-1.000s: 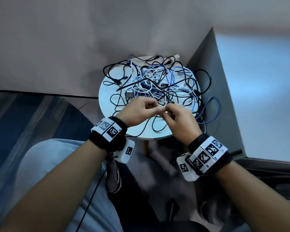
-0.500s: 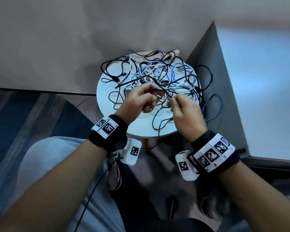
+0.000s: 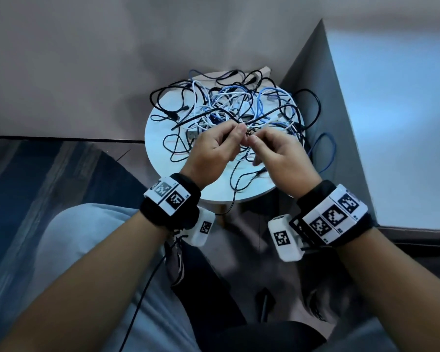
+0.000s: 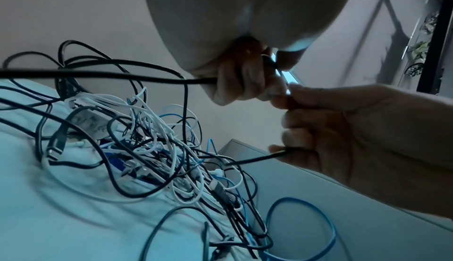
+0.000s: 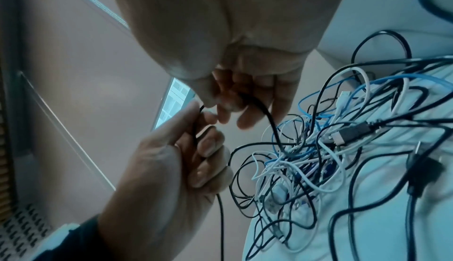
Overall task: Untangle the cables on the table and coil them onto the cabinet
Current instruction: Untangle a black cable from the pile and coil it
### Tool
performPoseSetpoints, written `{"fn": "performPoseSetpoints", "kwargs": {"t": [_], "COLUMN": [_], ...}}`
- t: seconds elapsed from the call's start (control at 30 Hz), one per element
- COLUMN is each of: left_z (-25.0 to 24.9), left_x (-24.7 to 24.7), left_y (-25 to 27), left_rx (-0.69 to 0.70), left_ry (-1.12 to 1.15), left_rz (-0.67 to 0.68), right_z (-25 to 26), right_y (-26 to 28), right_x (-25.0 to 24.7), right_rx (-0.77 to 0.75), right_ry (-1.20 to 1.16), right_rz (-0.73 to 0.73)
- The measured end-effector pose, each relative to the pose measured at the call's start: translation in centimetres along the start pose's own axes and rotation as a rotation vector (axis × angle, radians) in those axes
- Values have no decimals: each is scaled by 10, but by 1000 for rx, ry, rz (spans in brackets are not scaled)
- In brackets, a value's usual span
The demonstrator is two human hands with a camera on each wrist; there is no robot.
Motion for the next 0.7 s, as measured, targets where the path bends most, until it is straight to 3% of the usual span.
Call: {"fn": "performPoseSetpoints", "kwargs": {"t": [0.2, 0.3, 0.43, 0.5, 0.6, 0.7], "left_z": [9, 1, -4, -5, -1, 5], "left_x": [-5, -10, -36, -42, -36, -39], "left_y": [-11, -15, -20, -21, -20, -19], "left_rx": [-52, -50, -54, -24, -33, -92], "left_ry": [-26, 79, 184, 125, -16, 120], "left_rz": [49, 13, -144, -148, -46, -83], "right_z": [4, 5, 5, 10, 13, 31], "right_y": [-3, -2, -1, -1, -2, 8], "right_x": [-20, -18, -9, -16, -29, -43], "right_rx": [-7, -31, -19, -60, -107, -251], "right_ry": [-222, -186, -84, -75, -2, 257], "right_rz": [-139, -78, 41, -17, -157, -382]}}
Point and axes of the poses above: each hand's wrist, its own y-axis away from the middle knuckle, its own x-axis out of the palm, z = x × y, the point moved 8 cm from there along -y, towards the middle knuckle, and after that the axes turned 1 degree about y, right-handed, at the moved point
